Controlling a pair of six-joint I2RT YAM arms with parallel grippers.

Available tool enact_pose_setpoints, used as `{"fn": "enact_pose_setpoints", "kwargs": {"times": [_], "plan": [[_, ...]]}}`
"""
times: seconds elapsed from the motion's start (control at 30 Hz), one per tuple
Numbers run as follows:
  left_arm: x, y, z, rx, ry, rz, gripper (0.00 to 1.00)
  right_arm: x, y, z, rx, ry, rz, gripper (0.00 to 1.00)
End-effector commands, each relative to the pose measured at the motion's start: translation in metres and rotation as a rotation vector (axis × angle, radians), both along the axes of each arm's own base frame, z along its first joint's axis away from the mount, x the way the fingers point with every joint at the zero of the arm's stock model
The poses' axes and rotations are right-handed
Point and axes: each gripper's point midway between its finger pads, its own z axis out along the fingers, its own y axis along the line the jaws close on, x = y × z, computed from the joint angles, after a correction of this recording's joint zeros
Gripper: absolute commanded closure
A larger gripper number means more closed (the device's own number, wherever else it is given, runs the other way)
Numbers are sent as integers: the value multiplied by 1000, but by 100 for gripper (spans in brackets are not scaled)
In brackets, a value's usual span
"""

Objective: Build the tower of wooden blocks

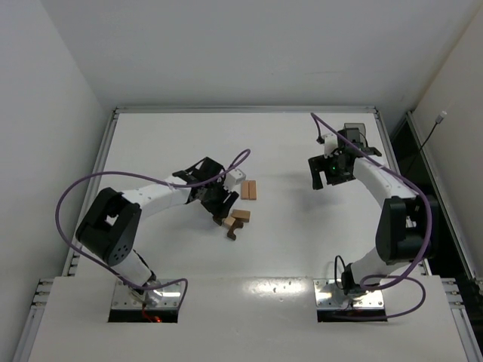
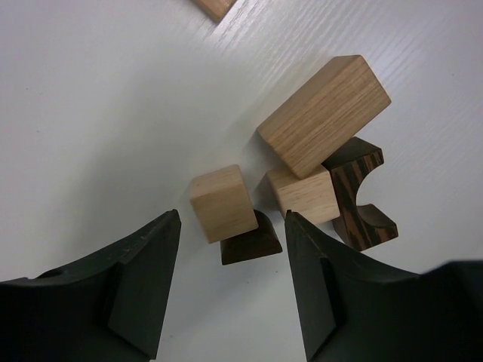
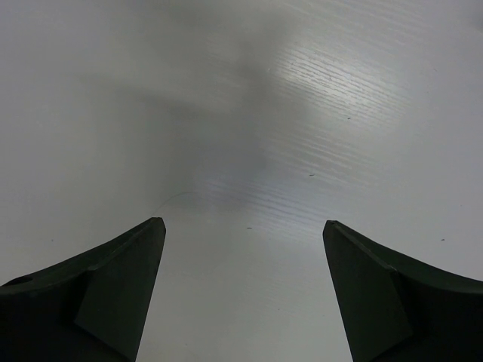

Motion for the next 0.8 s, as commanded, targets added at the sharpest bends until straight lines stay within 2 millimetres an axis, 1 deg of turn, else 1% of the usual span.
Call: {"fn": "enact_pose_setpoints", "kwargs": {"times": [0.0,0.03,0.17,0.23,0.27,0.33,0.37,0.4,0.43,0.53,0.6,0.63,0.67,0.7,0.73,0.77], "plan": [[5,-6,-1,-7,-15,-1,46,14,4,15,47,-39,-4,18],[4,-5,-5,0,-5,-1,47,12,1,11,46,-21,-14,18],[7,-5,-9,14,1,3,48,14,2,14,55,-30,-9,18],[9,-6,-9,14,1,3,50,12,1,11,64,-11,-14,18],[8,-6,-13,19,10,3,50,12,1,11,64,-11,-14,18],[8,-5,-17,25,19,3,53,15,1,14,64,-21,-13,19],[8,-5,-17,25,19,3,55,15,-2,14,64,-21,-23,19],[8,-5,-17,25,19,3,55,15,0,10,73,-10,-18,19],[7,-5,-20,30,27,3,59,15,0,10,73,-10,-18,19],[7,-5,-20,31,27,3,64,14,1,8,81,-1,-14,19],[7,-5,-20,28,31,11,65,14,3,5,91,9,-10,19],[7,-6,-16,22,22,11,65,14,3,5,96,11,-19,20],[7,-6,-16,22,22,11,68,14,3,5,96,11,-19,20],[8,-6,-12,16,13,11,72,10,5,2,105,22,-15,21],[9,-5,-13,23,8,16,72,10,5,2,105,22,-15,21],[9,-5,-13,25,4,8,75,12,5,2,105,13,-14,21]]}}
